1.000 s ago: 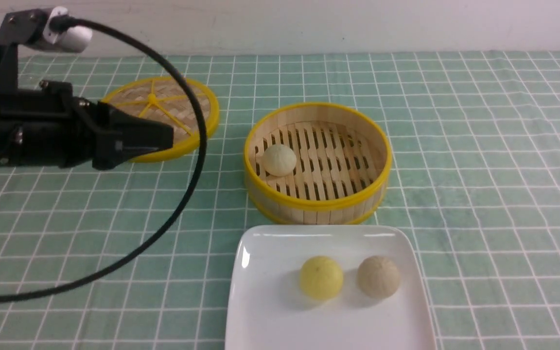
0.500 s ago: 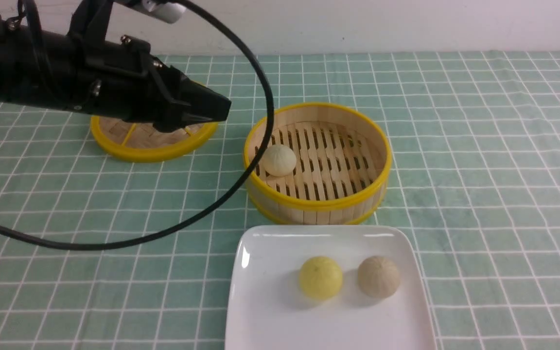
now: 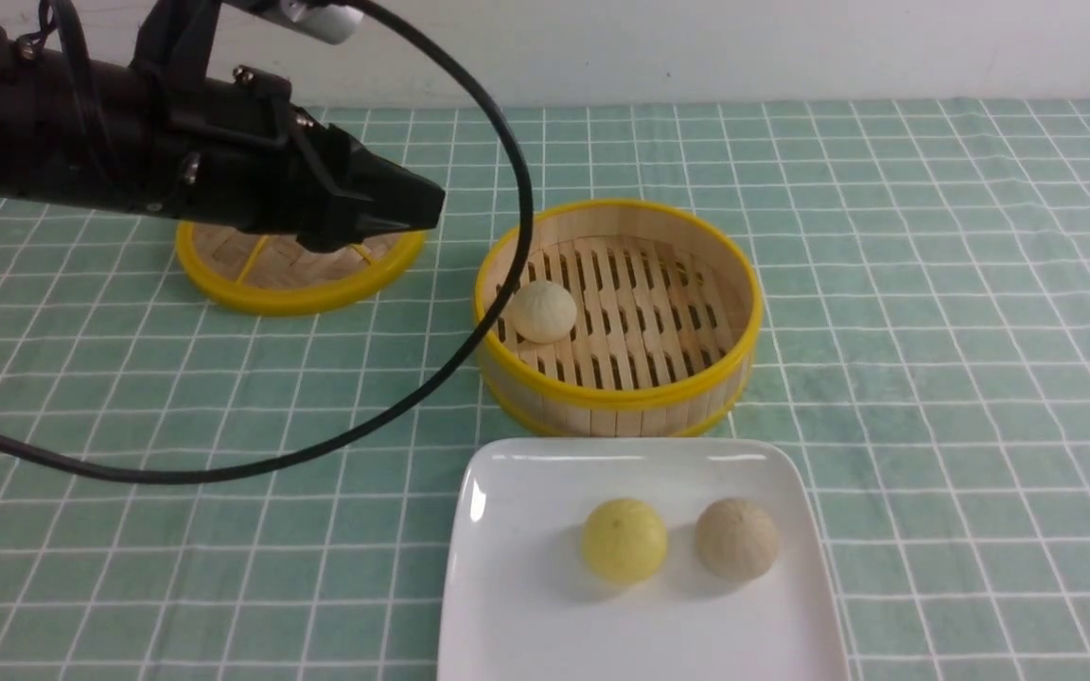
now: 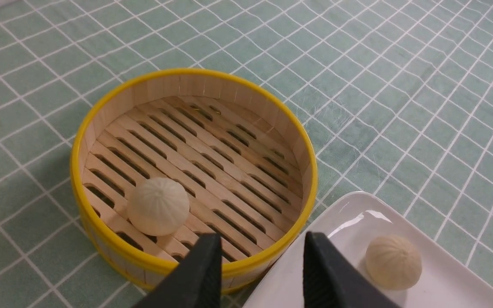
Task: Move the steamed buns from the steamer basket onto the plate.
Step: Use the left arm to grab the steamed stuffed bun that is closest to it
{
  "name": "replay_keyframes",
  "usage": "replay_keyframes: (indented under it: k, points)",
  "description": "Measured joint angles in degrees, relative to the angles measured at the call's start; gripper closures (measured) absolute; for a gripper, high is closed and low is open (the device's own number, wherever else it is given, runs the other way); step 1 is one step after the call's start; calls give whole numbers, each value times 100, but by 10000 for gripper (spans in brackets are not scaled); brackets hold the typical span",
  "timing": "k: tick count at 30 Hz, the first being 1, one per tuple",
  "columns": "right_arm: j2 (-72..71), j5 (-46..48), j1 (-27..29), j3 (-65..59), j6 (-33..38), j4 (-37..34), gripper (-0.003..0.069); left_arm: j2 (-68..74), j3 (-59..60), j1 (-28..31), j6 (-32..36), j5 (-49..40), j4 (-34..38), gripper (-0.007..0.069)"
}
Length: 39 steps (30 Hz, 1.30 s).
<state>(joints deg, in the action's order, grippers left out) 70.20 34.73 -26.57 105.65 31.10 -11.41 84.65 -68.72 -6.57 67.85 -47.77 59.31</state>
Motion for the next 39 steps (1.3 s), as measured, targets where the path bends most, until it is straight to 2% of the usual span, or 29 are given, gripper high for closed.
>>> replay_keyframes:
  k: [4,11,17,18,21,24,28,39]
  points:
    - [-412,729,0,0,-358,505,363,79,-6,0,0,254,175,329]
    - [-631,2017,0,0,-743,590,363,711,-268,-102,18,344,111,329]
    - [-562,3208,0,-80,-867,616,363,1547,-1309,-613,-477,373,-815,312]
    - [-557,3208,0,-89,-867,616,363,1569,-1347,-631,-503,382,-859,309]
    - [-557,3330,0,-288,-867,616,363,2021,-2001,-872,-1005,463,-1629,273]
    - [-557,3416,0,-435,-867,616,363,2345,-2329,-917,-1357,469,-1949,251]
    - [-550,3505,0,-565,-867,616,363,2704,-2562,-917,-1518,589,-2091,230]
    - [-546,3653,0,-596,-867,565,365,3630,-2766,-917,-1348,649,-2030,225]
